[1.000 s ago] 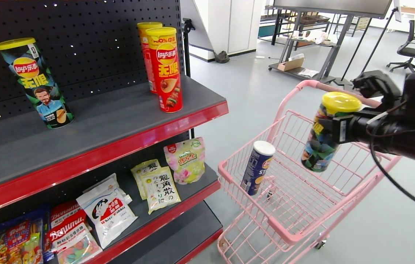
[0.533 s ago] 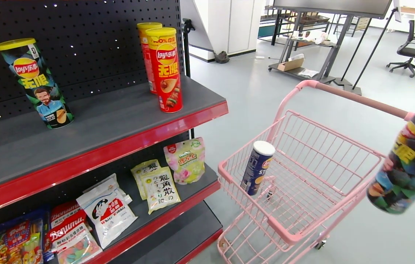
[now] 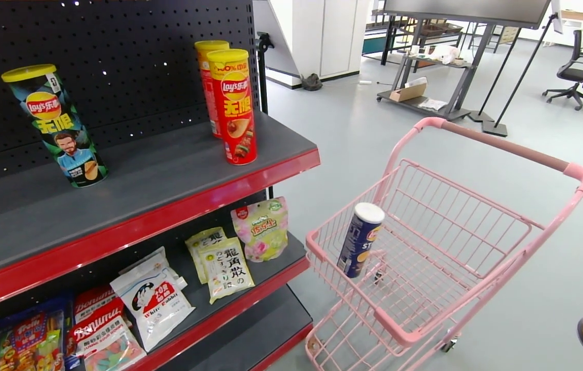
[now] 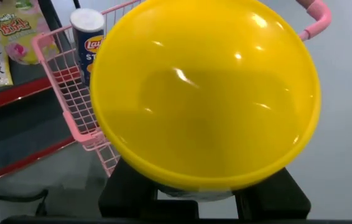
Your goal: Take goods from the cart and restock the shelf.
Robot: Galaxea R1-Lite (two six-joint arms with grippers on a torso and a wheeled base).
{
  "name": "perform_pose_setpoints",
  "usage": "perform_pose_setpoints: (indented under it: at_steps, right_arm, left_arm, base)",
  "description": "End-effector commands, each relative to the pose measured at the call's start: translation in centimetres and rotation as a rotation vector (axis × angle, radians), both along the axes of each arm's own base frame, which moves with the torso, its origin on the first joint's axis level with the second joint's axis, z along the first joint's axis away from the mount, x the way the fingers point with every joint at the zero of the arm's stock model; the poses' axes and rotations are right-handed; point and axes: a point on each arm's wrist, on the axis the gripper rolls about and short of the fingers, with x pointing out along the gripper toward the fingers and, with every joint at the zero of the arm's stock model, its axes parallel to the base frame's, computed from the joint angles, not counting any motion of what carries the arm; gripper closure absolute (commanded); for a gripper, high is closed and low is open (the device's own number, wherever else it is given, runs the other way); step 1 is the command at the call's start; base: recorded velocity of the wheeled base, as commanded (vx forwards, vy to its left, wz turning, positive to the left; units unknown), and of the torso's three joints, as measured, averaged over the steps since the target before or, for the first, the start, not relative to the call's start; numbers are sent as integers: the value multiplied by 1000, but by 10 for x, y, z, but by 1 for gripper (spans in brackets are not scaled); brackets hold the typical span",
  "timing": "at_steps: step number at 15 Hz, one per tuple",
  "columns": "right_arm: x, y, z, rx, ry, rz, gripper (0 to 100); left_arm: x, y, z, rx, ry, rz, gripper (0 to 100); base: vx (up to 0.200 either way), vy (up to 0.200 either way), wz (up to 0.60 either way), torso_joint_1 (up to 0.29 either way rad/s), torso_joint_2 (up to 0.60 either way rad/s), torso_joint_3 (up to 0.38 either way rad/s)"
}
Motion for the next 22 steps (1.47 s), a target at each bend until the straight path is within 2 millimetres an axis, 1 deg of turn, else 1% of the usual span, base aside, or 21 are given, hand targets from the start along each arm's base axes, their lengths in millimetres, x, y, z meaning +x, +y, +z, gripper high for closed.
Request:
perform_pose_setpoints:
  at_steps: [1, 5, 9, 15, 20, 22]
  right_arm:
    - [-7, -1, -2, 3, -23, 1, 100]
    - [-6, -1, -2, 2, -18, 3, 100]
    - [-5, -1, -4, 0, -8, 3, 100]
    - [-3, -1, -6, -1, 1, 6, 100]
    - [5, 1, -7, -9, 29, -8, 100]
    - [5, 0, -7, -8, 30, -14, 100]
  left_arm:
    - [0, 0, 0, 0, 1, 0, 0]
    - [0, 0, 0, 0, 1, 0, 0]
    - [0, 0, 0, 0, 1, 0, 0]
    - [0, 0, 0, 0, 0, -2, 0]
    - [0, 0, 0, -1, 1, -2, 0]
    - [0, 0, 0, 0, 1, -2, 0]
  base:
    - [0, 0, 0, 188, -505, -295]
    - [0, 0, 0, 222, -574, -348]
    - [0, 0, 0, 174, -420, -256]
    - [0, 0, 0, 159, -369, -211]
    - [0, 0, 0, 161, -360, -200]
    - [0, 0, 0, 25, -60, -28]
